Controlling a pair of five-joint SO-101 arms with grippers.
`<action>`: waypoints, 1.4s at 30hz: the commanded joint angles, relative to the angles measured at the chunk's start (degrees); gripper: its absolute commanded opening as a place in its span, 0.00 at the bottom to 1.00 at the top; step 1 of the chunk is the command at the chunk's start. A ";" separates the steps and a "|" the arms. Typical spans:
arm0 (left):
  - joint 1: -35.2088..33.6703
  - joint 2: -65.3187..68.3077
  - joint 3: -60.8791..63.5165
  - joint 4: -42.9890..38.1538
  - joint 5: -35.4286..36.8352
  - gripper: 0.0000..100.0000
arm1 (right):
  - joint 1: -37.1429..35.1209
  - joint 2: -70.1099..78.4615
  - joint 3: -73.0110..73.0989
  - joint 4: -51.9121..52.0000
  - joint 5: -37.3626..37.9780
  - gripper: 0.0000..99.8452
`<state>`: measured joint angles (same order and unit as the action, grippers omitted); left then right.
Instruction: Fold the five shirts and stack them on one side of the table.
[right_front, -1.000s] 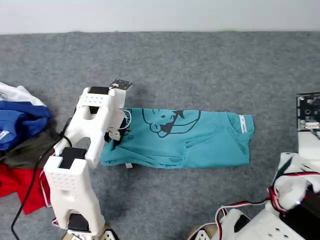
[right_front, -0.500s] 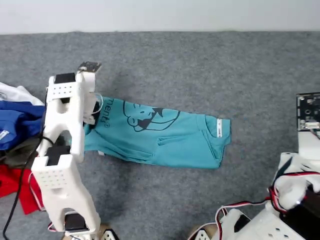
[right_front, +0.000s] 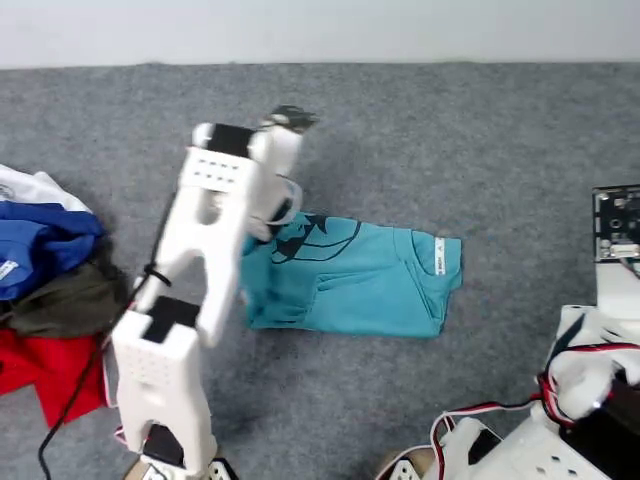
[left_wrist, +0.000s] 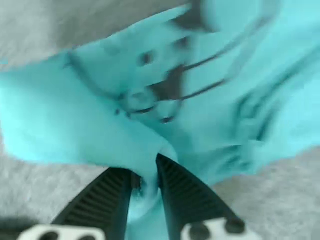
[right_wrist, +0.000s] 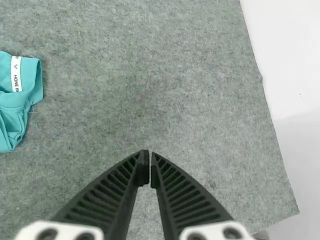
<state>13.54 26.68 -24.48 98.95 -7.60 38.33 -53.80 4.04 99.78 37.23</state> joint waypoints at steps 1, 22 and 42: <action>7.65 -7.21 0.57 1.67 -0.18 0.01 | 0.48 0.31 1.58 0.04 0.18 0.01; 26.37 -7.74 -0.13 -8.62 2.20 0.01 | 0.48 0.04 3.08 0.04 0.09 0.01; 30.07 3.96 -13.41 -8.00 3.52 0.15 | 0.48 0.04 3.08 0.13 0.44 0.01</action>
<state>43.34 31.25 -31.96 88.31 -6.11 38.33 -53.54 7.38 99.78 37.23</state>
